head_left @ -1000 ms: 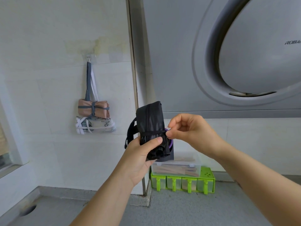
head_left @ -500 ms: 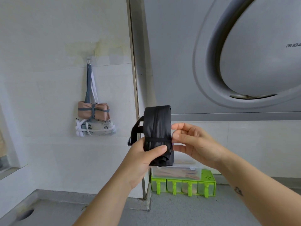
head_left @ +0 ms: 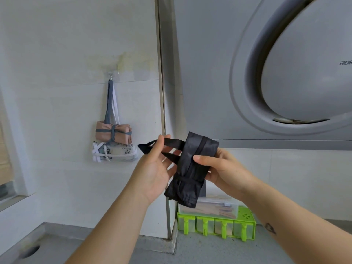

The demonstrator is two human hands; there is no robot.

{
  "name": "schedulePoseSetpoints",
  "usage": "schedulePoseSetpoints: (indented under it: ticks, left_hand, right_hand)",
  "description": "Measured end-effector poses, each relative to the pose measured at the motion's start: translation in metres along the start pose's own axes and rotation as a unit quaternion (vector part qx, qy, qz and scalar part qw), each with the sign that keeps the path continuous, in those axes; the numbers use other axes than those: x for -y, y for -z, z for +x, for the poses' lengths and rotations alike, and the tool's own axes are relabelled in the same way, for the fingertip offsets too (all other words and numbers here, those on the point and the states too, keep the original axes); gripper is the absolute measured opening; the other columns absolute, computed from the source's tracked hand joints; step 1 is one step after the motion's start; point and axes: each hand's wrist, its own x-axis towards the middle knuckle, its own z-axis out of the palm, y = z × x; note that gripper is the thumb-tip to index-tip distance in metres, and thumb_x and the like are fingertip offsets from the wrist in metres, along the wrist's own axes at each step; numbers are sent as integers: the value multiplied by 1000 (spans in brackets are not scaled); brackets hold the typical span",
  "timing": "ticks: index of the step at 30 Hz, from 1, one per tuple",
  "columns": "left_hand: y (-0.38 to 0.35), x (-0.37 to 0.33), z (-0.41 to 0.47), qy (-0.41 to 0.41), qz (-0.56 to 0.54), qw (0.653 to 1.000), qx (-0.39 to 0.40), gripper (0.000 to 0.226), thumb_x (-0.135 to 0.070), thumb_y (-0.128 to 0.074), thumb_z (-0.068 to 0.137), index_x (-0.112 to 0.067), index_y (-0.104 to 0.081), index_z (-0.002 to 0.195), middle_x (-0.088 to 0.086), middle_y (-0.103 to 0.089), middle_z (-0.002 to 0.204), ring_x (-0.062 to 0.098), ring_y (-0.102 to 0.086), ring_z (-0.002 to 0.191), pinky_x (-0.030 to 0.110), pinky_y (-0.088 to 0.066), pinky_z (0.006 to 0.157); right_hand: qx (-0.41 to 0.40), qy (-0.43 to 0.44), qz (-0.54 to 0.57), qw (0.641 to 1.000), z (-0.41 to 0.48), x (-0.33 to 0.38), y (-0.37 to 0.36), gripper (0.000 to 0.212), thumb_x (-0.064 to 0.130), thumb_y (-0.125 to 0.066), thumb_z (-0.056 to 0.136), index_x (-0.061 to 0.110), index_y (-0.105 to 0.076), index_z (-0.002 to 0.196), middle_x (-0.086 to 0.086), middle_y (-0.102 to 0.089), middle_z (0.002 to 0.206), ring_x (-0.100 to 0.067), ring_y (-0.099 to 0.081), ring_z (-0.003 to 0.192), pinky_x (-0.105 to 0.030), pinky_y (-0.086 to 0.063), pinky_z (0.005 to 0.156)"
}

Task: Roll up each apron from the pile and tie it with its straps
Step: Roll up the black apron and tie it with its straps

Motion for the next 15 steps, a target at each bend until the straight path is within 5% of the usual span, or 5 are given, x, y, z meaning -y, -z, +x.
schedulePoseSetpoints:
  ticks: [6, 9, 12, 15]
  left_hand:
    - [-14, 11, 12, -100, -87, 978, -162, 25, -22, -47, 100, -7, -57, 82, 1, -47, 63, 7, -53, 51, 24, -56, 62]
    - [-19, 22, 5, -156, -77, 960, -219, 31, -22, -43, 102, -7, -53, 76, -5, -44, 49, 5, -47, 43, 27, -56, 71]
    - [-20, 22, -5, -174, -84, 946, -262, 33, -23, -42, 102, -9, -51, 74, -5, -43, 47, 5, -43, 40, 28, -52, 77]
    - [-17, 17, -8, -170, -87, 942, -276, 34, -25, -43, 102, -10, -50, 72, -9, -37, 41, 5, -39, 37, 24, -46, 66]
  right_hand:
    - [-38, 30, 84, 995, -2, -11, -9, 29, 14, -49, 94, 3, -56, 120, -15, -69, 108, -26, -68, 97, -37, -57, 72]
    - [-52, 53, 112, 991, -6, -16, -17, 27, 14, -46, 96, 1, -56, 118, -15, -70, 104, -23, -69, 93, -33, -57, 68]
    - [-72, 58, 110, 990, -6, -23, -26, 23, 15, -47, 96, 6, -57, 115, -13, -71, 103, -23, -69, 93, -42, -58, 79]
    - [-83, 53, 144, 985, 0, -30, -36, 20, 17, -49, 95, 10, -59, 111, -14, -70, 106, -25, -68, 96, -48, -54, 87]
